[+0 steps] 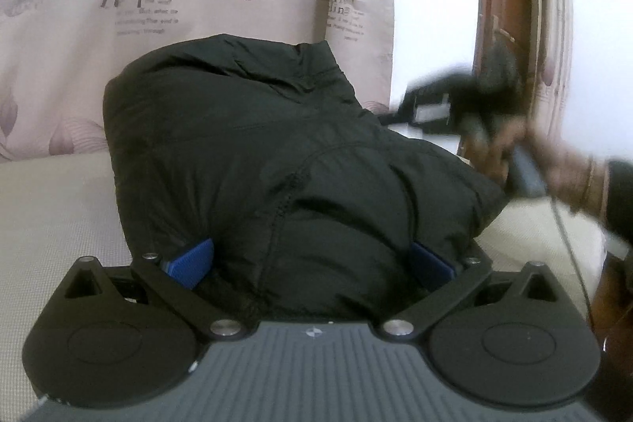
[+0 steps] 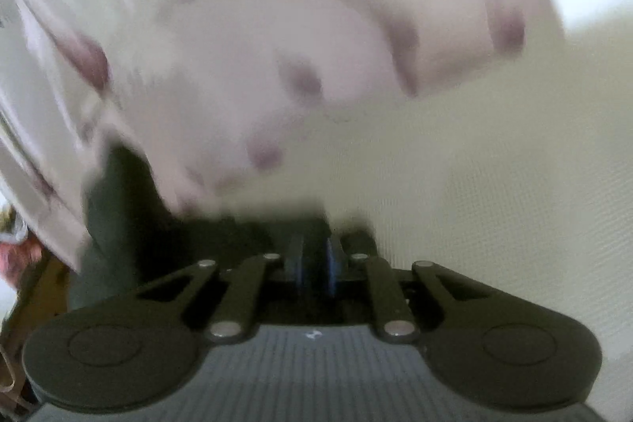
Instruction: Fold large clothes
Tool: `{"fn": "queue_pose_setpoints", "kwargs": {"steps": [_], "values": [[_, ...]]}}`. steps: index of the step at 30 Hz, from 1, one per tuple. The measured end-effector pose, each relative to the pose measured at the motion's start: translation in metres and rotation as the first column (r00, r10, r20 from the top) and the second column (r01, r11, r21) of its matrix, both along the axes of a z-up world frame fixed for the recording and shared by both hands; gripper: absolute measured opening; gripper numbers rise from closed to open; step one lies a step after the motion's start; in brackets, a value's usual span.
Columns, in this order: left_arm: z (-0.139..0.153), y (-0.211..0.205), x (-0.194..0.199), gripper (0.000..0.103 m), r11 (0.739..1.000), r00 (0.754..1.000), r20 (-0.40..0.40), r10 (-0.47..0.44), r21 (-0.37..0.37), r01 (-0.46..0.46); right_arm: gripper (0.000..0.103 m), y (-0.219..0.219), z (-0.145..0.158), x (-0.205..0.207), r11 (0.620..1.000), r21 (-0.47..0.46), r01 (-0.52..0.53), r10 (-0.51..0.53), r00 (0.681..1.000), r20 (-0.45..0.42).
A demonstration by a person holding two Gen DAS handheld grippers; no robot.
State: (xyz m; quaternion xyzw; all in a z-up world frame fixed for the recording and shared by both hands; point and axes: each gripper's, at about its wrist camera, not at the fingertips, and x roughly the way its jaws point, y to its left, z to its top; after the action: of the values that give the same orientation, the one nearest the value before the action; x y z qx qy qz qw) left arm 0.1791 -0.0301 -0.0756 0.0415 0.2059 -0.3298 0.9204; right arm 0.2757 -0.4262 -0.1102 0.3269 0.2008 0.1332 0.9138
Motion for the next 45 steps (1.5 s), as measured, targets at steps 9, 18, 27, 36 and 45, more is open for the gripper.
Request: {"fn": "queue_pose_setpoints", "kwargs": {"steps": [9, 18, 27, 36, 45], "values": [[-0.001, -0.003, -0.004, 0.103, 1.000, 1.000, 0.006, 0.028, -0.005, -0.028, 0.050, 0.078, 0.073, 0.024, 0.946, -0.163, -0.281, 0.290, 0.956, 0.036], [-0.006, -0.011, -0.020, 0.103, 1.000, 0.998, 0.052, 0.017, 0.006, -0.018, 0.008, 0.067, 0.077, -0.039, 0.924, -0.370, -0.098, 0.147, 0.983, 0.107], [-0.001, -0.001, -0.016, 0.103, 0.993, 0.995, -0.040, 0.092, -0.068, -0.095, 0.003, -0.002, -0.040, -0.023, 1.000, -0.004, 0.015, -0.015, 0.998, -0.067], [-0.003, -0.004, -0.020, 0.103, 0.994, 0.995, -0.018, 0.096, -0.043, -0.097, 0.102, -0.006, 0.026, -0.028, 0.990, 0.100, -0.101, 0.100, 0.995, 0.012], [-0.001, -0.002, -0.021, 0.103, 0.992, 0.994, -0.029, 0.108, -0.061, -0.109, 0.011, 0.065, 0.050, -0.027, 0.955, -0.274, -0.112, 0.132, 0.990, 0.057]]}}
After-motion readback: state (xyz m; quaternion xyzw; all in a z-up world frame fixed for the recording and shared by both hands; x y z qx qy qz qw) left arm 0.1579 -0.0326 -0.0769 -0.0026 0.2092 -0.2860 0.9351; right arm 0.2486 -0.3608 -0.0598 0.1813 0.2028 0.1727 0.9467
